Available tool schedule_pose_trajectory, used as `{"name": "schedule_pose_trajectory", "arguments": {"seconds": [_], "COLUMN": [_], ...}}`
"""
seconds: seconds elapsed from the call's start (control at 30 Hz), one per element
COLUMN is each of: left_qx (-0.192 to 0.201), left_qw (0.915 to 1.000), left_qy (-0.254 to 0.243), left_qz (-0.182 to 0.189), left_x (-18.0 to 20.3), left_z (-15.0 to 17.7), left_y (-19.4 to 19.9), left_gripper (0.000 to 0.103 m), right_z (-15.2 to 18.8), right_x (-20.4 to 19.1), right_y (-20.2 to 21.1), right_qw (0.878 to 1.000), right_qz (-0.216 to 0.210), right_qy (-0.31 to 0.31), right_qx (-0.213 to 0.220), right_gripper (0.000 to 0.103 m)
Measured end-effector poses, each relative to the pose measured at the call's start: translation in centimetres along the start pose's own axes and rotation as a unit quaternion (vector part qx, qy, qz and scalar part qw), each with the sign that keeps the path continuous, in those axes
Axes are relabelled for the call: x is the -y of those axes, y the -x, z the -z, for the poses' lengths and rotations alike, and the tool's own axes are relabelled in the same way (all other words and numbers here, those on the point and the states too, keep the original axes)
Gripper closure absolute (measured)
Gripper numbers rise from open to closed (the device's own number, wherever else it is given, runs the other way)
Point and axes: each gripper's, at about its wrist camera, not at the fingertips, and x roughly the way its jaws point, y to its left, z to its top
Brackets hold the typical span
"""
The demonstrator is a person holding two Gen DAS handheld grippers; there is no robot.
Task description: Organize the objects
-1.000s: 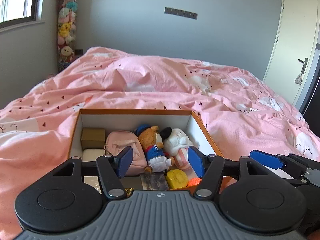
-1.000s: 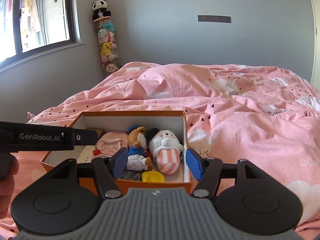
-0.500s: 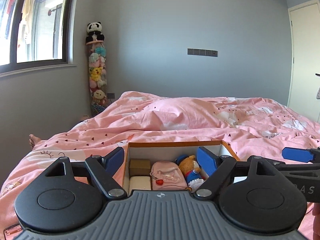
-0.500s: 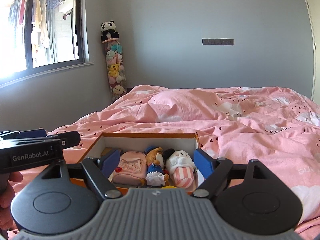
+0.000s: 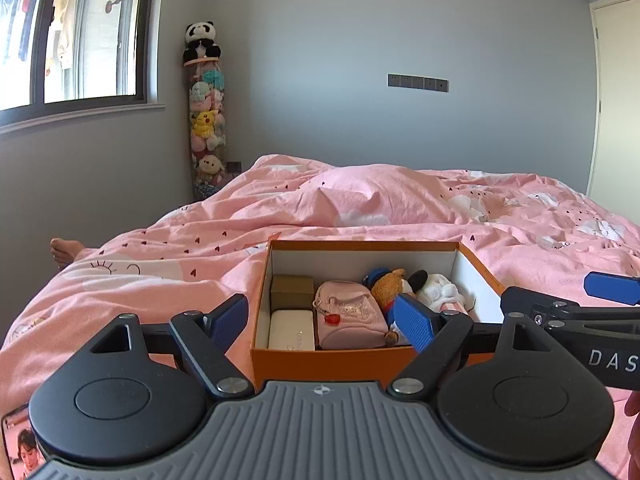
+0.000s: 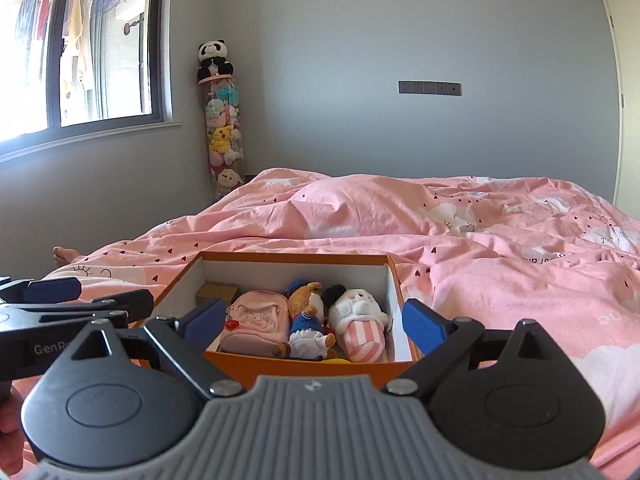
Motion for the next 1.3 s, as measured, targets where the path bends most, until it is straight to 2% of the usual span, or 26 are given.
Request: {"name": "schedule_pose_trajectory", "arguments": {"seconds": [0.2, 0.33, 1.3], "left_qx": [-0.071, -0.091, -0.093], "left_qw": [0.9974, 0.9958, 0.9956], "left_qy": [0.007, 0.006, 0.005], "left_qz": [-0.005, -0.004, -0.007], "left_x": [0.0, 0.0, 0.2], "left_z": [2.0, 2.7, 2.8], "left_y": [-1.9, -2.2, -1.2], "left_gripper": [0.007, 0.007, 0.007], "right_z": [1.7, 2.4, 2.9], "right_x": [0.1, 0.2, 0.1], "right_y": [-1.2, -1.9, -0.9], "right_qw": [0.999, 0.998, 0.998], "right_qz": [0.009, 0.014, 0.015], "right_qy": [-0.009, -0.013, -0.019], "right_qx": [-0.037, -0.063, -0.062], "right_gripper": [0.003, 0.003, 0.002]}}
